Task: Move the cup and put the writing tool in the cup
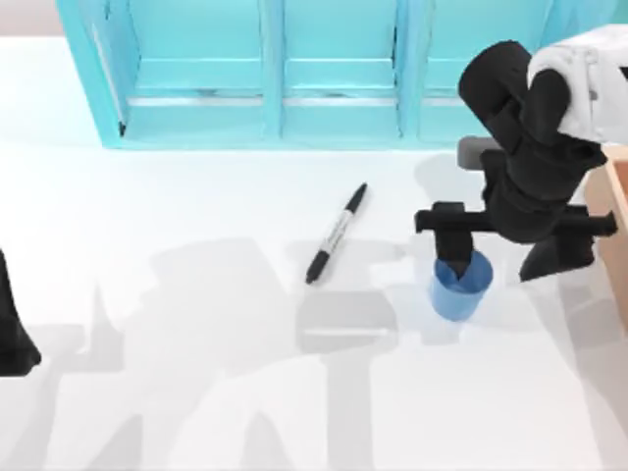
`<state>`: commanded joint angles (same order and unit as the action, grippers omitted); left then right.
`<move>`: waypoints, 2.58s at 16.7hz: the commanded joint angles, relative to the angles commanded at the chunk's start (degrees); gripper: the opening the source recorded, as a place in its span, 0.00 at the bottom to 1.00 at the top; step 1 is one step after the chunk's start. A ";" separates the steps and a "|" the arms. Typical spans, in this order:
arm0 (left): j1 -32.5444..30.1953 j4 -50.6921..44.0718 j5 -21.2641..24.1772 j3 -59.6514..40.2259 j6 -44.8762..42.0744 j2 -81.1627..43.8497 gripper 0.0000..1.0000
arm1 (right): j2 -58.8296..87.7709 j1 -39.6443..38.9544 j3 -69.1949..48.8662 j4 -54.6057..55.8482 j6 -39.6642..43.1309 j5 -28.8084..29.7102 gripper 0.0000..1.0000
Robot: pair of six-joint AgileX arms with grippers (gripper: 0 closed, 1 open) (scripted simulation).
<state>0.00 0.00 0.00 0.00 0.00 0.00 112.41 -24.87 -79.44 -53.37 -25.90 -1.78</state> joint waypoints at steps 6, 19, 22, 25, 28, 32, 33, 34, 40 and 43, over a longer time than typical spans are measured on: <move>0.00 0.00 0.00 0.00 0.00 0.00 1.00 | 0.00 0.00 0.00 0.00 0.00 0.00 1.00; 0.00 0.00 0.00 0.00 0.00 0.00 1.00 | 0.04 -0.12 -23.25 -24.54 0.35 -0.17 1.00; 0.00 0.00 0.00 0.00 0.00 0.00 1.00 | -0.81 0.31 -30.56 -31.95 0.28 -0.09 1.00; 0.00 0.00 0.00 0.00 0.00 0.00 1.00 | -1.39 0.46 -32.59 -33.96 0.35 -0.03 1.00; 0.00 0.00 0.00 0.00 0.00 0.00 1.00 | -1.26 0.18 -32.47 -33.82 0.35 -0.04 1.00; 0.00 0.00 0.00 0.00 0.00 0.00 1.00 | 2.39 -1.49 -34.41 -31.14 -3.58 -0.48 1.00; 0.00 0.00 0.00 0.00 0.00 0.00 1.00 | 4.35 -2.26 -35.27 -29.63 -6.03 -0.79 1.00; 0.00 0.00 0.00 0.00 0.00 0.00 1.00 | 6.59 -3.05 -36.11 -27.92 -9.09 -1.18 1.00; 0.00 0.00 0.00 0.00 0.00 0.00 1.00 | 20.52 -7.05 -40.74 -16.00 -30.34 -3.77 1.00; 0.00 0.00 0.00 0.00 0.00 0.00 1.00 | 23.53 -8.07 -41.90 -12.14 -34.62 -4.17 1.00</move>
<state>0.00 0.00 0.00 0.00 0.00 0.00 135.94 -32.94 -121.34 -65.51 -60.52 -5.95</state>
